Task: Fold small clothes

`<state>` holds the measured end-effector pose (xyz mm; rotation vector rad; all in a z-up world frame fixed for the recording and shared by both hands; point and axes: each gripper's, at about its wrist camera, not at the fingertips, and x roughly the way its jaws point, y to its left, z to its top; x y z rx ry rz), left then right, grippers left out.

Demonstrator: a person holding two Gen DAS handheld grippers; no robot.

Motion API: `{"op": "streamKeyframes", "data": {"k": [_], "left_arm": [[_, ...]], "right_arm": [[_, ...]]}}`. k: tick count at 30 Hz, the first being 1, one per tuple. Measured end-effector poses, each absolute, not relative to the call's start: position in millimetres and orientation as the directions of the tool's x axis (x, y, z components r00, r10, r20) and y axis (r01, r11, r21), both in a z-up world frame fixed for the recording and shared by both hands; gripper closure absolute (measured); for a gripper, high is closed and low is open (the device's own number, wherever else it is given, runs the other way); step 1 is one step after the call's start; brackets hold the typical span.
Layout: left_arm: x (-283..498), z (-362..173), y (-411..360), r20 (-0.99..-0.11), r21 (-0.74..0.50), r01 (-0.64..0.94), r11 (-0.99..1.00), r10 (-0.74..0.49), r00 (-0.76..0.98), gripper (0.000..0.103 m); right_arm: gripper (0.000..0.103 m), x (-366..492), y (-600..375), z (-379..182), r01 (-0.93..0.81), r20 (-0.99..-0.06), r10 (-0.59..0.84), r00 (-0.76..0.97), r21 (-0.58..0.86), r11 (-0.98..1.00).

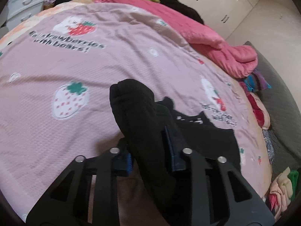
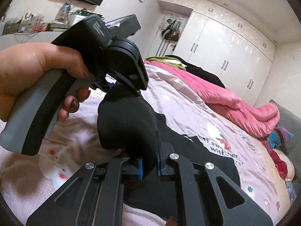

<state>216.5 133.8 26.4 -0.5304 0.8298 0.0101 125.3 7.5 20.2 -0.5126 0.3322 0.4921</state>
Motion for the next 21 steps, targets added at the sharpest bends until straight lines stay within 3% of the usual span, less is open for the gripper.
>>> {"op": "streamKeyframes", "data": {"k": [12, 21], "left_arm": [[224, 53, 53, -0.634, -0.45, -0.056, 0.891, -0.275, 0.722, 0.087], [240, 42, -2, -0.664, -0.396, 0.028, 0.918, -0.306, 0.682, 0.088]], "right_arm": [[0.095, 131, -73, 29, -0.403, -0.407, 0.305, 0.861, -0.181, 0.897], [0.095, 139, -122, 20, -0.296, -0.436, 0.249, 0.865, -0.042, 0.954]]}}
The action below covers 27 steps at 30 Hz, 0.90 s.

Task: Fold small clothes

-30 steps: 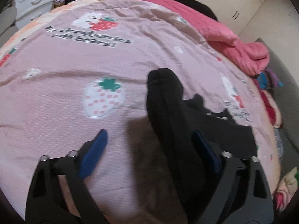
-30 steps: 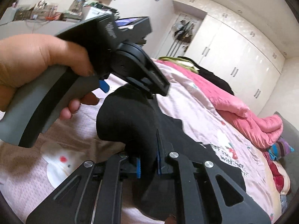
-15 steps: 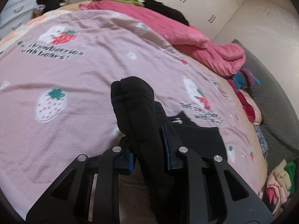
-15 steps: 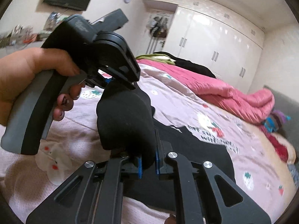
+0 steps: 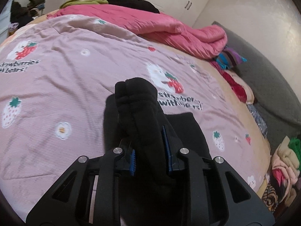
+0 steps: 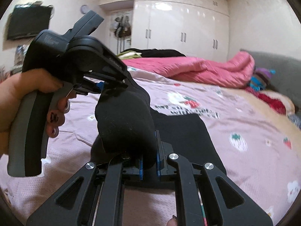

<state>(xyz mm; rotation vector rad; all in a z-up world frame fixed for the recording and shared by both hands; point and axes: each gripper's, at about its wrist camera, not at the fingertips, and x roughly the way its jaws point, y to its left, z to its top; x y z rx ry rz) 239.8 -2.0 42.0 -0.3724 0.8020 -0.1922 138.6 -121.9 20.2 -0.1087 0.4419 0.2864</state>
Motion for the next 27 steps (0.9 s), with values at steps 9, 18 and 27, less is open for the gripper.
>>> {"op": "streamKeyframes", "data": {"k": [9, 18, 27], "left_arm": [[249, 34, -28, -0.68, -0.366, 0.061, 0.929, -0.311, 0.663, 0.088], [259, 32, -43, -0.682, -0.365, 0.087, 0.927, -0.33, 0.653, 0.088], [270, 25, -53, -0.691, -0.378, 0.108, 0.919, -0.358, 0.628, 0.088]], "right_arm": [[0.095, 141, -142, 17, -0.25, -0.462, 0.247, 0.852, 0.055, 0.967], [0.095, 149, -154, 12, -0.228, -0.488, 0.246, 0.837, 0.098, 0.969], [0.094, 153, -162, 3, -0.205, -0.518, 0.249, 0.818, 0.142, 0.968]]}}
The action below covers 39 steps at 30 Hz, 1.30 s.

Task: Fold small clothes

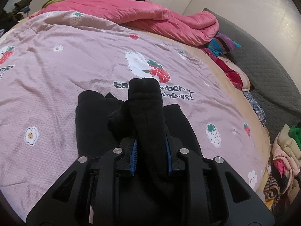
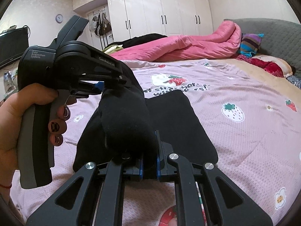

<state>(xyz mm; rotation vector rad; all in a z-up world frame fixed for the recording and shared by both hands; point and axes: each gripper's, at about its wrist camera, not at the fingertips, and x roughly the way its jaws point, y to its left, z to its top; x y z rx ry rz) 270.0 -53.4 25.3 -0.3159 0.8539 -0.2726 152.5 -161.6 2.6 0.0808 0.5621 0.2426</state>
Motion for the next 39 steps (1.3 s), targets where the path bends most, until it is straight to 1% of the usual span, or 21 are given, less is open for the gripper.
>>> {"op": "streamKeyframes", "data": {"k": [7, 12, 16, 18, 19, 20, 21, 24, 25, 26, 32, 36, 37, 39], "left_arm": [[276, 19, -63, -0.703, -0.367, 0.125, 0.922, -0.363, 0.612, 0.087], [279, 13, -62, -0.707, -0.388, 0.124, 0.913, -0.381, 0.595, 0.082], [283, 9, -62, -0.708, -0.412, 0.121, 0.903, -0.401, 0.582, 0.075], [284, 7, -62, -0.701, -0.433, 0.123, 0.893, -0.42, 0.576, 0.068], [285, 7, -61, -0.697, -0.444, 0.122, 0.888, -0.428, 0.575, 0.06], [285, 6, -61, -0.692, -0.456, 0.12, 0.882, -0.436, 0.575, 0.049], [285, 5, -60, -0.68, -0.485, 0.123, 0.866, -0.462, 0.569, 0.045], [284, 6, -59, -0.655, -0.526, 0.133, 0.84, -0.5, 0.567, 0.04], [283, 7, -58, -0.65, -0.536, 0.133, 0.834, -0.507, 0.566, 0.034], [282, 7, -57, -0.647, -0.541, 0.131, 0.831, -0.51, 0.567, 0.033], [274, 12, -40, -0.646, -0.544, 0.094, 0.834, -0.487, 0.588, 0.033], [265, 17, -28, -0.666, -0.501, 0.073, 0.862, -0.438, 0.603, 0.032], [261, 17, -26, -0.675, -0.484, 0.068, 0.872, -0.422, 0.605, 0.032], [255, 17, -24, -0.691, -0.45, 0.064, 0.891, -0.393, 0.607, 0.031]], "right_arm": [[0.094, 158, -170, -3, -0.194, -0.539, 0.268, 0.798, 0.191, 0.962], [0.094, 160, -174, -5, -0.189, -0.554, 0.284, 0.782, 0.222, 0.956], [0.093, 163, -178, -8, -0.179, -0.566, 0.295, 0.769, 0.253, 0.951], [0.092, 164, -180, -10, -0.174, -0.571, 0.301, 0.763, 0.268, 0.948], [0.092, 165, -181, -11, -0.172, -0.575, 0.308, 0.758, 0.28, 0.945], [0.092, 167, -183, -12, -0.17, -0.578, 0.316, 0.752, 0.294, 0.941], [0.092, 168, -185, -13, -0.169, -0.581, 0.322, 0.748, 0.303, 0.938], [0.089, 177, -195, -22, -0.149, -0.599, 0.358, 0.716, 0.37, 0.917], [0.086, 180, -200, -27, -0.133, -0.607, 0.372, 0.702, 0.401, 0.906], [0.084, 183, -203, -30, -0.123, -0.613, 0.383, 0.691, 0.423, 0.898], [0.082, 193, -226, -43, -0.079, -0.594, 0.492, 0.636, 0.584, 0.808], [0.073, 197, -232, -43, -0.096, -0.568, 0.55, 0.613, 0.638, 0.764], [0.068, 199, -234, -43, -0.102, -0.555, 0.574, 0.602, 0.66, 0.745], [0.064, 201, -238, -40, -0.105, -0.538, 0.597, 0.595, 0.685, 0.721]]}}
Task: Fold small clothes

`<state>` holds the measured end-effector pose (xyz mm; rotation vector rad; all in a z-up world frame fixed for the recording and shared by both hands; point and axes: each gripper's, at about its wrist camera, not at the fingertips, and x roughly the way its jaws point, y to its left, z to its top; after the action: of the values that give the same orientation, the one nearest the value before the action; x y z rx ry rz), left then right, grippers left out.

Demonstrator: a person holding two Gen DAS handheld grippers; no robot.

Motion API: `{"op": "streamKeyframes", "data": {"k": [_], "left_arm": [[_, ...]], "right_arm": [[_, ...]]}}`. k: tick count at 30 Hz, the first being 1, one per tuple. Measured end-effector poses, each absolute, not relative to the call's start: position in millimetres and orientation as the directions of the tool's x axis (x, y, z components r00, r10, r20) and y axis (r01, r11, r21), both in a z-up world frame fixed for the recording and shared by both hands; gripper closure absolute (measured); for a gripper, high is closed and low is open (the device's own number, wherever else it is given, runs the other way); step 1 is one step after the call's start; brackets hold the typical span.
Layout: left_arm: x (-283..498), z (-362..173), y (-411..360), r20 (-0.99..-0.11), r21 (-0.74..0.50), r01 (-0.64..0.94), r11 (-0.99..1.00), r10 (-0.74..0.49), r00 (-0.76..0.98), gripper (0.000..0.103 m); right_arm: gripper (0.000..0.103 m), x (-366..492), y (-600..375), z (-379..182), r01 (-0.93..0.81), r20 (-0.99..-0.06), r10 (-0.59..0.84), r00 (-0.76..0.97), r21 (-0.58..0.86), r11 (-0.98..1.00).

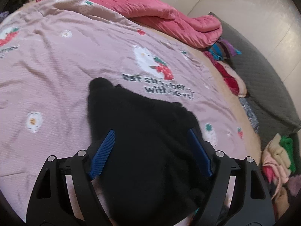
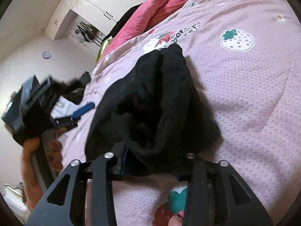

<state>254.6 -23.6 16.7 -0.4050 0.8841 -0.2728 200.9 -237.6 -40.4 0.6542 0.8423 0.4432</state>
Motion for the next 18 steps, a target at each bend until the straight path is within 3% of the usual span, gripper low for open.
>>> {"op": "streamKeyframes", "data": {"k": [5, 15, 18], "left_arm": [[238, 13, -23, -0.722, -0.361, 0.091, 0.928, -0.34, 0.603, 0.031], [223, -8, -29, -0.769, -0.246, 0.138, 0.959, -0.28, 0.574, 0.031], [222, -10, -33, -0.768, -0.228, 0.147, 0.962, -0.271, 0.58, 0.028]], "right_arm": [[0.042, 218, -240, -24, -0.171, -0.528, 0.632, 0.567, 0.675, 0.718], [0.042, 277, -234, -10, -0.21, -0.646, 0.585, 0.491, 0.564, 0.799], [0.05, 294, -224, -9, -0.233, -0.676, 0.564, 0.475, 0.521, 0.821]]}}
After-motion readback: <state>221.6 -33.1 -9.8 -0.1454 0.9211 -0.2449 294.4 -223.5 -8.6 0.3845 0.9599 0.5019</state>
